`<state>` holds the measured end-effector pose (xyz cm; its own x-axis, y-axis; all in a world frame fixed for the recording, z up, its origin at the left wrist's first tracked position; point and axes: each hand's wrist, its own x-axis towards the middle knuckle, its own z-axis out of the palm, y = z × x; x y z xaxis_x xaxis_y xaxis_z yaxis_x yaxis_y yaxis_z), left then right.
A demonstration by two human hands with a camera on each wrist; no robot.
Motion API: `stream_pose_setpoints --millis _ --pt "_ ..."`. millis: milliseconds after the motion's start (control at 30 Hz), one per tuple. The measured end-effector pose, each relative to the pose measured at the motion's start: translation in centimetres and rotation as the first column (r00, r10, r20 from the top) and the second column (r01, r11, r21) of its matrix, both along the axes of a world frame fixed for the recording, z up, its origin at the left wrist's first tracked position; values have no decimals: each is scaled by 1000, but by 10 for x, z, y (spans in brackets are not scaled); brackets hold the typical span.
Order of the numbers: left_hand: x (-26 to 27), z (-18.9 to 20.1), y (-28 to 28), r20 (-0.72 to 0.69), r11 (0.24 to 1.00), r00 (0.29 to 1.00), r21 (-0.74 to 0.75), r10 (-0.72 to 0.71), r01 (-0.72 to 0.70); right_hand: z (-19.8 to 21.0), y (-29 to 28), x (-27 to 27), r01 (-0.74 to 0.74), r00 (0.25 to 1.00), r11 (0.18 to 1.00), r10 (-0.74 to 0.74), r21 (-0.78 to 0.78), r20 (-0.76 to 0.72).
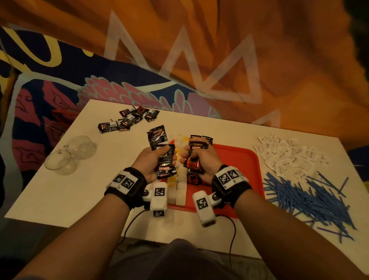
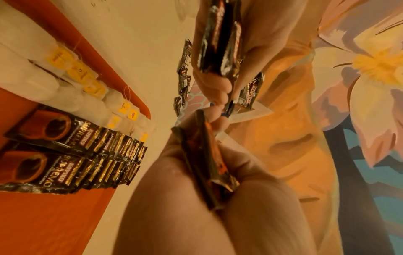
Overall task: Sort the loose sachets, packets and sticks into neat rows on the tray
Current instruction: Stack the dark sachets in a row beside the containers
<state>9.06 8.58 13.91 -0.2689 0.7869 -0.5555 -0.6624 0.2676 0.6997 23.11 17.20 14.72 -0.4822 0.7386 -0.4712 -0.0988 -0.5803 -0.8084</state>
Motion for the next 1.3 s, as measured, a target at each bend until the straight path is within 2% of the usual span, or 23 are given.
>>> stream_pose_setpoints --millis 67,167,233,333,467,567,633,733,800,833,900,933,967,1000,1033,1067,1100,1167,1200,1233,1300 --pt "-3 1 2 12 998 999 16 -53 53 -1 5 -6 -10 998 998 6 69 61" --pt "-6 -1 5 -27 996 995 17 -92 93 1 5 -14 -211 964 952 165 221 209" --pt "-8 0 8 -51 996 995 16 -91 92 1 4 -20 -281 929 918 187 280 320" --pt "-12 1 12 -41 993 992 23 -116 117 0 5 -28 -276 910 903 134 330 393" --pt "-20 0 16 156 990 978 -6 -135 138 -5 7 -34 -245 867 898 35 365 497" --pt "-28 -5 20 142 993 986 -75 -82 94 -7 10 -34 -132 898 886 -83 444 432" --pt "-31 -7 20 163 990 983 -99 -82 99 -1 11 -33 -35 911 830 -202 557 359" --pt "-35 -7 21 193 987 975 -95 -111 131 14 8 -34 -54 902 640 -298 767 312" --pt "-37 -6 22 223 989 968 -71 -114 133 19 3 -34 -215 906 459 -236 862 352" --pt "-38 -5 22 245 991 963 -51 -107 123 17 1 -33 -326 895 324 -196 888 400" --pt "-40 -3 22 307 997 949 -11 -72 79 9 -3 -32 -525 841 59 -120 849 528" --pt "-40 -3 22 335 998 940 11 -58 57 5 -5 -32 -582 811 -48 -112 812 574" --pt "-41 -2 22 347 998 936 20 -55 51 1 -5 -33 -612 791 -126 -119 781 600" --pt "-41 -1 21 337 998 939 22 -62 58 -2 -6 -33 -622 783 -167 -124 765 609" --pt "-42 -1 20 296 998 953 16 -69 67 -3 -8 -33 -629 777 -167 -118 759 618" --pt "-42 -3 20 233 997 969 5 -78 79 -4 -11 -32 -626 780 -116 -82 771 621" --pt "-43 -5 19 164 996 983 -16 -80 84 -4 -13 -32 -606 795 2 -29 796 605" --pt "-45 -11 17 51 996 995 -28 -87 89 -3 -15 -32 -499 852 356 34 790 523" --pt "-44 -12 16 21 995 995 -20 -95 96 -2 -15 -34 -397 889 508 8 764 457" --pt "-43 -11 14 5 994 994 -6 -109 109 -2 -14 -37 -290 915 623 -42 726 401" --pt "-40 -10 12 -12 990 990 17 -137 138 -3 -10 -42 -134 925 789 -119 600 362"
